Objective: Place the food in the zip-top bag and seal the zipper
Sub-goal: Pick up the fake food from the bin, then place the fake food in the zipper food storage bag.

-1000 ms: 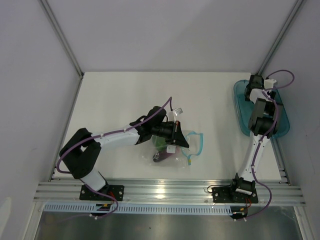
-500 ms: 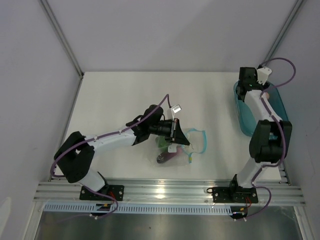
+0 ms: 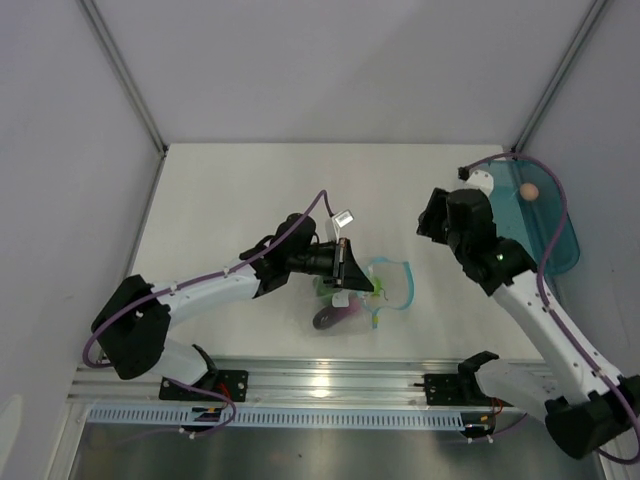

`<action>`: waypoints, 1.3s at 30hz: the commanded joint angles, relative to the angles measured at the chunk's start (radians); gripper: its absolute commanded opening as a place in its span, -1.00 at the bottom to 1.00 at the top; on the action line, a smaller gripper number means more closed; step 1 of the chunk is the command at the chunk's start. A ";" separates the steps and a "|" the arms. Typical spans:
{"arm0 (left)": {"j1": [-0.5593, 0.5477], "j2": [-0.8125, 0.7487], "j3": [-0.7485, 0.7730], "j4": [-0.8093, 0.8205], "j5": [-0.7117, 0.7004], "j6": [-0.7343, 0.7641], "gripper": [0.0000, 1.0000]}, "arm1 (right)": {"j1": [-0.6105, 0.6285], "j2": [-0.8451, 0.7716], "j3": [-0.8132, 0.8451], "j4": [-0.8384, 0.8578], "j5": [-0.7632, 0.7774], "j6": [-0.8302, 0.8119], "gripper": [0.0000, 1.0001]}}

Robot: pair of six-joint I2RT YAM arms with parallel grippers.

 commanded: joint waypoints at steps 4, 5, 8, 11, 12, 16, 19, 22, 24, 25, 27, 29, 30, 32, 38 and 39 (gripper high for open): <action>0.005 -0.041 0.014 -0.007 -0.007 0.023 -0.99 | 0.293 -0.204 -0.091 -0.098 -0.203 0.061 -1.00; 0.004 -0.040 0.019 -0.012 -0.005 0.023 -0.99 | 0.320 -0.221 -0.103 -0.113 -0.207 0.065 -1.00; 0.004 -0.043 0.022 -0.016 -0.007 0.024 -0.99 | 0.360 -0.281 -0.128 -0.155 -0.307 0.056 -1.00; 0.004 -0.043 0.029 -0.024 -0.001 0.027 -0.99 | 0.360 -0.347 -0.183 -0.126 -0.414 0.056 -1.00; 0.004 -0.044 0.035 -0.025 0.001 0.029 -0.99 | 0.358 -0.359 -0.232 -0.112 -0.442 0.067 -1.00; 0.004 -0.050 0.054 -0.048 0.005 0.039 -0.99 | 0.358 -0.365 -0.298 -0.064 -0.487 0.088 -1.00; 0.004 -0.069 0.063 -0.058 0.011 0.041 -0.99 | 0.358 -0.356 -0.350 -0.014 -0.530 0.122 -1.00; 0.004 -0.087 0.074 -0.076 0.018 0.049 -0.99 | 0.358 -0.327 -0.390 0.046 -0.542 0.139 -0.96; 0.004 -0.096 0.072 -0.085 0.019 0.058 -0.99 | 0.358 -0.304 -0.398 0.083 -0.543 0.139 -0.77; 0.004 -0.106 0.071 -0.093 0.016 0.059 -0.99 | 0.358 -0.293 -0.398 0.094 -0.537 0.139 -0.66; 0.004 -0.113 0.062 -0.097 0.012 0.061 -0.99 | 0.360 -0.267 -0.393 0.121 -0.528 0.141 -0.17; 0.004 -0.121 0.048 -0.090 0.011 0.058 -0.99 | 0.358 -0.249 -0.381 0.135 -0.513 0.141 0.17; 0.004 -0.123 0.040 -0.087 0.011 0.053 -0.99 | 0.358 -0.228 -0.373 0.140 -0.508 0.141 0.42; 0.004 -0.130 0.028 -0.078 0.010 0.049 -0.99 | 0.360 -0.206 -0.352 0.135 -0.491 0.136 0.73; 0.004 -0.139 0.017 -0.078 0.004 0.052 -0.99 | 0.358 -0.190 -0.295 0.065 -0.462 0.128 0.99; 0.004 -0.143 0.016 -0.078 0.001 0.052 -0.99 | 0.358 -0.200 -0.289 0.053 -0.461 0.127 0.99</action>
